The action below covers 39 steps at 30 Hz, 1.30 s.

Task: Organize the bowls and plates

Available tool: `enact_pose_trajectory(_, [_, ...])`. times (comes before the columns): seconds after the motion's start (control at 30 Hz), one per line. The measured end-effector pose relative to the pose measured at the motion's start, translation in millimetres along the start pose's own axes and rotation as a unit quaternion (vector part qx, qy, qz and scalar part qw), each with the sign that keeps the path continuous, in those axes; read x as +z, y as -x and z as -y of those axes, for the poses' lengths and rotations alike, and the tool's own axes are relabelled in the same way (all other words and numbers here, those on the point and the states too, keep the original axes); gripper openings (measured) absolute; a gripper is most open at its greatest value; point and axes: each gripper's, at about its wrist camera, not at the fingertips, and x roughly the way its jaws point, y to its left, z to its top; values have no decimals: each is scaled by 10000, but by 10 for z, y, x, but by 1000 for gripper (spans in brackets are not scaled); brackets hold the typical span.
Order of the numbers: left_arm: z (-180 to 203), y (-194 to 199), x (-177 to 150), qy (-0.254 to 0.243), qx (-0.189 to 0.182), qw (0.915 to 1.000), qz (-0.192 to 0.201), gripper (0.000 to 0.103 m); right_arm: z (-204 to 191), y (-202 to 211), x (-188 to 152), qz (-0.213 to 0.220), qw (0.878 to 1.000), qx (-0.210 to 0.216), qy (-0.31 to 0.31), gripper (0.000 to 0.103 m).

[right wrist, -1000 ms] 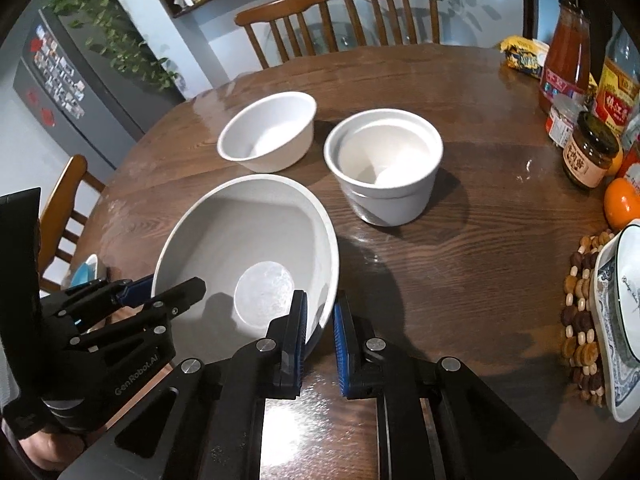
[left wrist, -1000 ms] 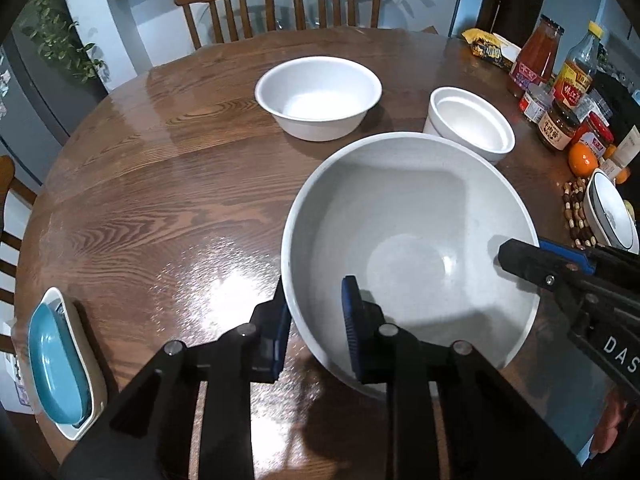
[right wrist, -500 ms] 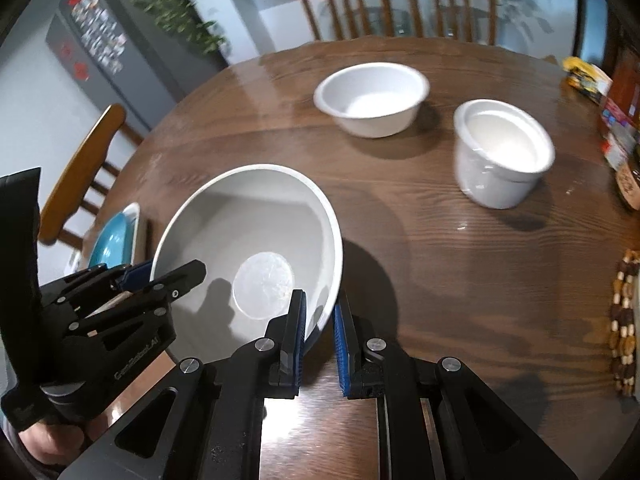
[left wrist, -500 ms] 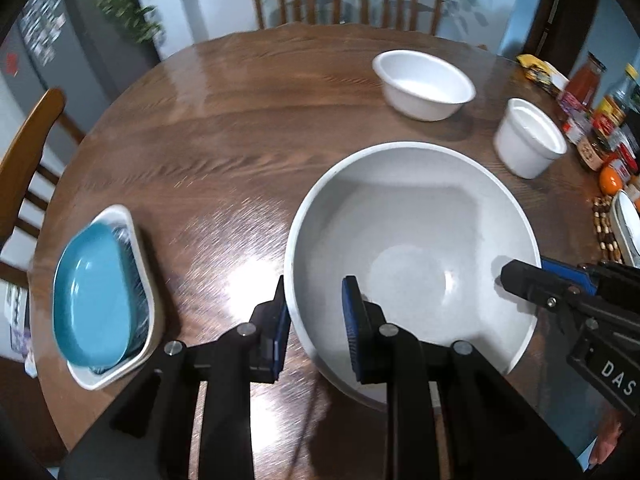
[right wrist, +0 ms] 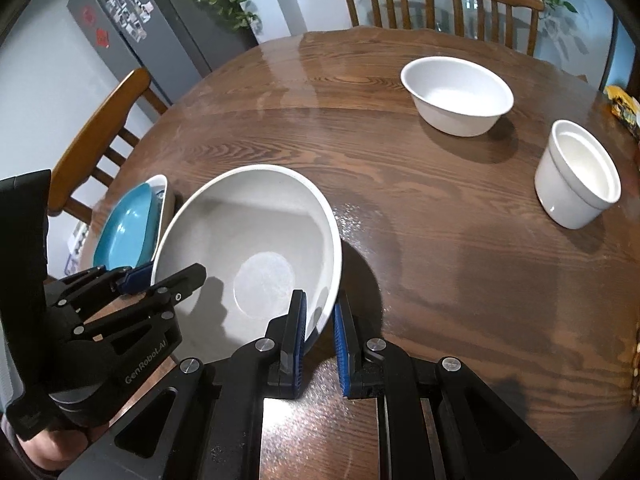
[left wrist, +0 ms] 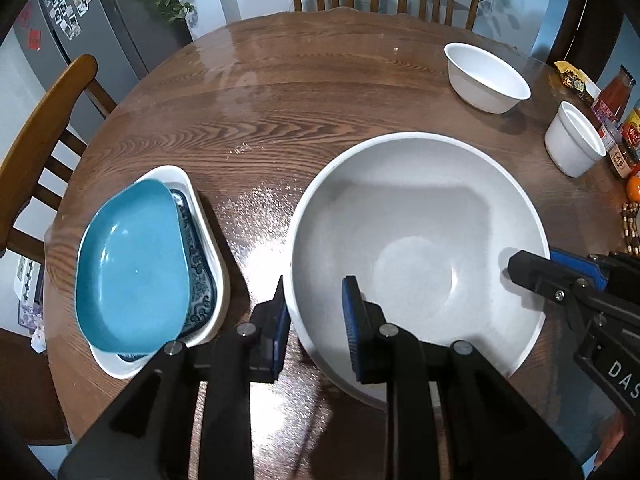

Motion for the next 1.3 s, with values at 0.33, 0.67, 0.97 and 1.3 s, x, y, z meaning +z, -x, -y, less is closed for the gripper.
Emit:
enact_pose_trajectory(0.33, [-25,14,21,-110,-31,9999,12,22,4,-30,4,-44,9999,-93,-65,15])
enact_pose_trajectory(0.67, [-3,10,33,-127,-4,9999,7,23,-10,-23,-6,-18,9999,-130,-92,15])
enact_pose_trajectory(0.97, [9,46,50,-120,-5,9999,71,38,7,90,-7,178,9994,-294,-92,16])
enact_pose_trajectory(1.3, [22,222,56,-83,26,9996,267,58,-44,359,-18,592,9973,-426,25,31])
